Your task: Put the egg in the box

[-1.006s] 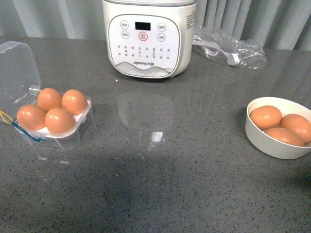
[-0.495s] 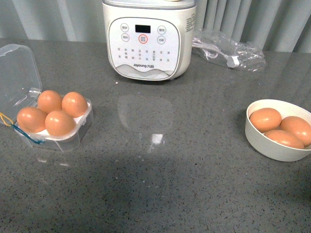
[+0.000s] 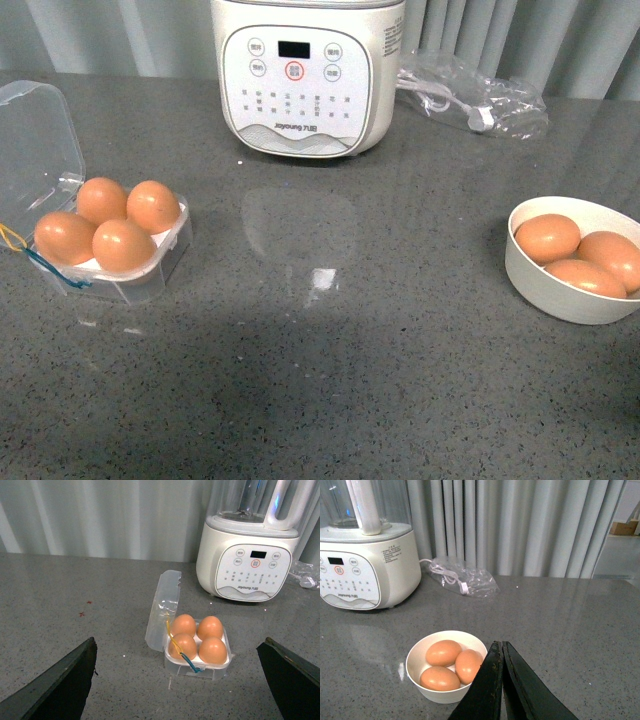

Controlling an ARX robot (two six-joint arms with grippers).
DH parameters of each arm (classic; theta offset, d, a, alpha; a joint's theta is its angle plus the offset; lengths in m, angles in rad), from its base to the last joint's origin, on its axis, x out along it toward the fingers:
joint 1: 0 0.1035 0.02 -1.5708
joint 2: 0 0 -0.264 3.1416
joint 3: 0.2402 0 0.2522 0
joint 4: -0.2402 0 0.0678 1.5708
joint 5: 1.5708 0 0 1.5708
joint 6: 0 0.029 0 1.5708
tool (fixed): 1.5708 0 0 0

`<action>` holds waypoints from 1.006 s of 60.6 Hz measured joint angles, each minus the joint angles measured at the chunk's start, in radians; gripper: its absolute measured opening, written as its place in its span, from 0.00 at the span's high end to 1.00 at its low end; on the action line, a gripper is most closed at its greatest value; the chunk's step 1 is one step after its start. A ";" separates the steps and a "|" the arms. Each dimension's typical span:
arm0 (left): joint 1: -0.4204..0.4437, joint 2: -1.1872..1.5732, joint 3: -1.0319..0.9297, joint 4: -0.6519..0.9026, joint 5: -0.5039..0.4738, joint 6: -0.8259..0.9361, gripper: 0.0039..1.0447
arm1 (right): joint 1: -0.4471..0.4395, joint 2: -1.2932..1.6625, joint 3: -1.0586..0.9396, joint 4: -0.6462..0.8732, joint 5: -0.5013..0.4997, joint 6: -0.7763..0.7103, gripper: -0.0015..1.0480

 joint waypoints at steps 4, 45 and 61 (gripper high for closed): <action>0.000 0.000 0.000 0.000 0.000 0.000 0.06 | 0.000 -0.017 0.000 -0.018 0.000 0.000 0.97; 0.194 0.865 0.214 0.314 -0.336 -0.216 0.06 | 0.000 -0.182 0.000 -0.189 -0.003 0.000 0.32; 0.222 1.291 0.350 0.489 -0.331 -0.220 0.06 | 0.000 -0.182 0.000 -0.189 -0.003 0.000 0.07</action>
